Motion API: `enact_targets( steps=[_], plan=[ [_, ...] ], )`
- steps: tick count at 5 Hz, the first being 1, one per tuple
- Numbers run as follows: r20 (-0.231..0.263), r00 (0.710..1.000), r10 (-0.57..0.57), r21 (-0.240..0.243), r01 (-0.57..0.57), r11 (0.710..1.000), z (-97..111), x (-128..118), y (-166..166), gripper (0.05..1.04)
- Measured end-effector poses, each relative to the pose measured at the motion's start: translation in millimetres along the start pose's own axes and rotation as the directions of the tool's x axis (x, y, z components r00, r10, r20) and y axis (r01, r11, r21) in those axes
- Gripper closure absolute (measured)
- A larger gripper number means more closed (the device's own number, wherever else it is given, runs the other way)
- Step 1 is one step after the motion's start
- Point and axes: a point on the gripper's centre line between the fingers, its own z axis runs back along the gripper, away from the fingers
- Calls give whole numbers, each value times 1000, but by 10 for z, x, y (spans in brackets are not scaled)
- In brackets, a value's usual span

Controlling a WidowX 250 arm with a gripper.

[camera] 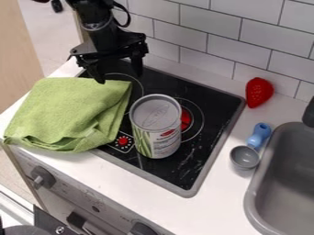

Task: Move the can to the right side of the burner

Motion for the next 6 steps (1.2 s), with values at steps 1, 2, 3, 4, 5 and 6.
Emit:
enact_targets(
  steps=[1,2,3,4,5,6],
  plan=[
    [-27,1000,3,8,-3,1000,-56,-59,16,87],
    [-65,997,43,21,-42,999,-57,-149,-51,87],
    [-58,989,139,26,-138,990,49,-170,-75,87],
    [-36,931,363,57,-361,931,161,-282,-35,87],
    [15,824,566,93,-565,820,261,-416,-23,87],
    [9,751,660,133,-655,744,288,-509,-18,87]
  ],
)
